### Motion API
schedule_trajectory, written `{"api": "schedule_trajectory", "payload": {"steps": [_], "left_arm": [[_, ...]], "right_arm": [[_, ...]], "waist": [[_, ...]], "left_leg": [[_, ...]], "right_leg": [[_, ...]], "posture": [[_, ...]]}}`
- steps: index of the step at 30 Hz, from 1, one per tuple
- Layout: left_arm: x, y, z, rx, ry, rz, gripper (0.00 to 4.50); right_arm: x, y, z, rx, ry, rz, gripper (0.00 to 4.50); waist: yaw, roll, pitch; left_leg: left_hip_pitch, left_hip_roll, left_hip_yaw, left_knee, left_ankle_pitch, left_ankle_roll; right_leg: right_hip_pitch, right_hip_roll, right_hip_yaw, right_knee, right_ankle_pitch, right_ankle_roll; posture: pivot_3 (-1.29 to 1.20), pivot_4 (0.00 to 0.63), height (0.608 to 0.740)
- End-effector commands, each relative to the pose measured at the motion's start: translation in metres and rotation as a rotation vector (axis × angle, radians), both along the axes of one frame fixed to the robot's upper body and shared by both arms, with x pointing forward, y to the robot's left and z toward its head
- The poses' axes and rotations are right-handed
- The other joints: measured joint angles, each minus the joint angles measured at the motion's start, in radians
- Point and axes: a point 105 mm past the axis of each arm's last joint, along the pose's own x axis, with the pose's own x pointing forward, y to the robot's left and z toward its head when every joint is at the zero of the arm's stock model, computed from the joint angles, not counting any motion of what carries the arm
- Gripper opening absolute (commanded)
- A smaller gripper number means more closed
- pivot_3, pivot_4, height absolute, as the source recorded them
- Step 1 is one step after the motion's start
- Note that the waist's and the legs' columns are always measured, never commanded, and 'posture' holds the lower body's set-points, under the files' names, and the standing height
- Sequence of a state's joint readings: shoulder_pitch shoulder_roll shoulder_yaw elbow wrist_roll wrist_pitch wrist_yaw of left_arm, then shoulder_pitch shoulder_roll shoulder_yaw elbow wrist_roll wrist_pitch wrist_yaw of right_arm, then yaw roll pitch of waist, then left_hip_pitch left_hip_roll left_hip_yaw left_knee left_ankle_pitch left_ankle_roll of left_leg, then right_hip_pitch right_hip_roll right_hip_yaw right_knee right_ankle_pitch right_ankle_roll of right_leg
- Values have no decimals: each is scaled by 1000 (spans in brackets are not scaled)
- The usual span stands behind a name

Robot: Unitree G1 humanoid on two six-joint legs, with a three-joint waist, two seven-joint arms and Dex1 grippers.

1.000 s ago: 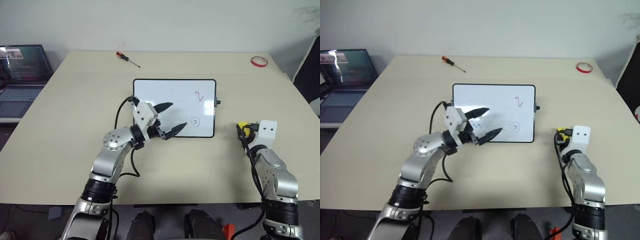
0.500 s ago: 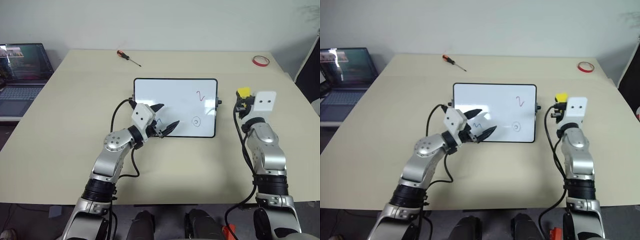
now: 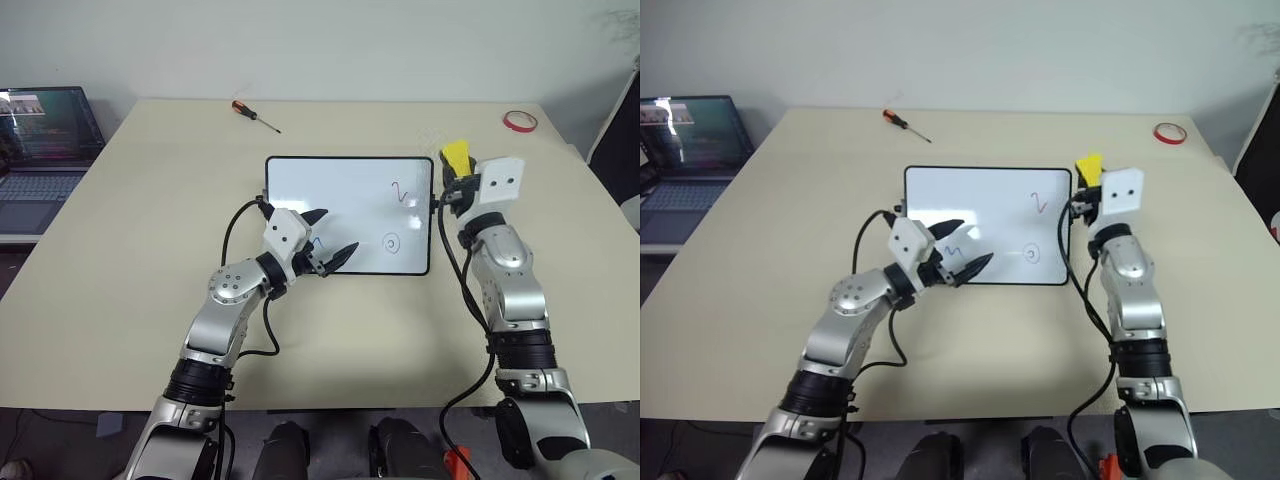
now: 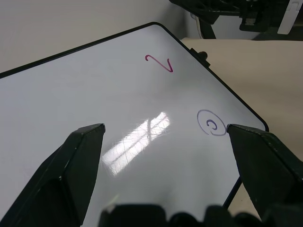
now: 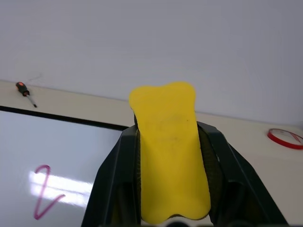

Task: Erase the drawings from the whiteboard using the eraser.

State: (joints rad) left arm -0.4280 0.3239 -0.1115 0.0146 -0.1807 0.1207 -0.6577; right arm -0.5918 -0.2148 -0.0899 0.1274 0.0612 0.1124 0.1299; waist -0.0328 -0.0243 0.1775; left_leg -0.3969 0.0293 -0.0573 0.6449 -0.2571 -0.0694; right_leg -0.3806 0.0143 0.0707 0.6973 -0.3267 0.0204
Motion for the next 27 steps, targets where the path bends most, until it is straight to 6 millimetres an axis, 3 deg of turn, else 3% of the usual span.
{"api": "schedule_trajectory", "payload": {"steps": [1,18,27], "left_arm": [[-1,-2,12,-7,-52,-1,4500],[0,-1,13,8,-63,10,4500],[-1,0,13,7,-66,17,4500]], "right_arm": [[-1,9,10,-4,-41,39,1254],[7,54,-1,-9,8,170,1254],[11,56,-12,-61,62,162,1254]], "waist": [[0,0,0],[-1,0,0],[0,0,0]], "left_leg": [[0,0,0,0,0,0],[0,0,1,0,0,0],[0,1,0,0,0,0]], "right_leg": [[0,0,0,0,0,0],[-1,0,0,0,0,0],[-1,-1,0,0,0,0]], "posture": [[0,150,740],[0,150,740],[0,150,740]]}}
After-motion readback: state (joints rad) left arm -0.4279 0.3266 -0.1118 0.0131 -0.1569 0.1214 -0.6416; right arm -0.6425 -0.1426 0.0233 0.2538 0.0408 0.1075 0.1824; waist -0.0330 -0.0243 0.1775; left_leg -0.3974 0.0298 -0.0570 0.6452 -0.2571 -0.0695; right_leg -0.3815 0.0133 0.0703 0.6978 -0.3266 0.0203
